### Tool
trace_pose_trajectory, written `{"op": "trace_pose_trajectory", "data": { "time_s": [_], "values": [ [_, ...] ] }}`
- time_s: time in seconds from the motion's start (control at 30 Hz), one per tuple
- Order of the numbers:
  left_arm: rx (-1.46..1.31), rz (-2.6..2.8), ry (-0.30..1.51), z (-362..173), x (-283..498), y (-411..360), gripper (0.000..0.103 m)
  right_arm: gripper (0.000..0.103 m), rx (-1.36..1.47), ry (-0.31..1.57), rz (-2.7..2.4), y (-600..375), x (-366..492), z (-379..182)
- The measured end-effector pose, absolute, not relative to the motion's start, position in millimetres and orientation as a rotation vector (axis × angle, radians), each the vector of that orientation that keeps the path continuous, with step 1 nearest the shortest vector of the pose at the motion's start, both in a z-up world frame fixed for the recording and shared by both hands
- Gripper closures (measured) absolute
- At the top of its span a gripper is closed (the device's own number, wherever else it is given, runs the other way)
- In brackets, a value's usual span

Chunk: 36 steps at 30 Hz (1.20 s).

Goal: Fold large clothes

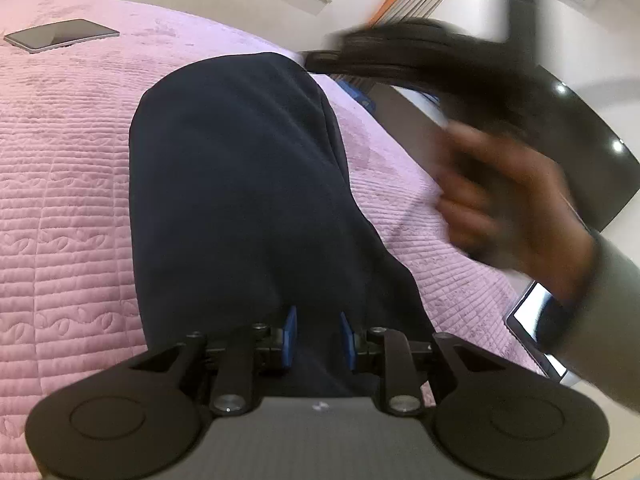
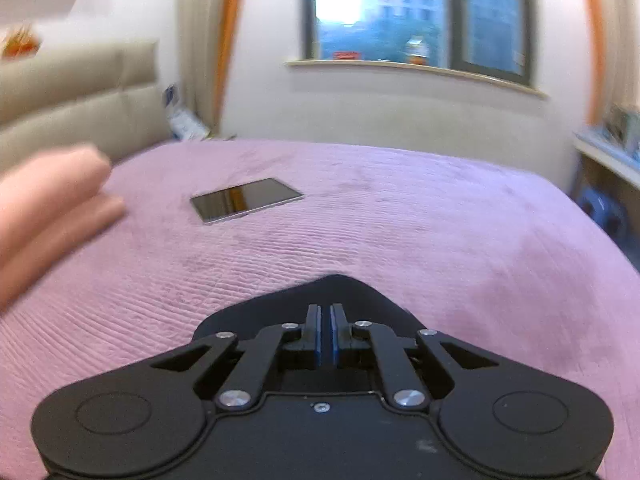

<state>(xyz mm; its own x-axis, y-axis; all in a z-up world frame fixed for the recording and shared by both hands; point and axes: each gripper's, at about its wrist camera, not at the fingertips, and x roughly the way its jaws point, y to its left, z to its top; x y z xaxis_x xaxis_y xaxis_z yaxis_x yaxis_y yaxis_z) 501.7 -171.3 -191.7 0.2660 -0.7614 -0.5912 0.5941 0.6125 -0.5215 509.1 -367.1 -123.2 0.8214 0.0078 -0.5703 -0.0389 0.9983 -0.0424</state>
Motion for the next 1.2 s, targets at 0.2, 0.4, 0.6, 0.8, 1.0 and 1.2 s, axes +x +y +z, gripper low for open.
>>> {"op": "trace_pose_trajectory", "data": {
  "time_s": [0.2,0.4,0.6,0.8,1.0,1.2],
  "values": [
    [-0.245,-0.949,0.921,-196,508,-165,0.087,0.103,-0.095,0.792,-0.205,-406,549,-212],
    [-0.252,-0.974,0.936,-186,517,-156,0.087,0.103,-0.031,0.798,-0.291,-438,527,-180],
    [-0.335,-0.923,0.793,-146,549,-146,0.084,0.101,0.08,0.743,-0.081,-397,464,-131],
    [-0.318,-0.868,0.844,-192,562,-167,0.089,0.103,-0.017,0.832,-0.082,-364,454,-183],
    [-0.362,-0.887,0.921,-191,534,-147,0.089,0.103,-0.074,0.894,-0.16,-369,419,-184],
    [-0.277,-0.904,0.969,-189,502,-130,0.088,0.1,0.015,0.854,-0.074,-360,371,-141]
  ]
}}
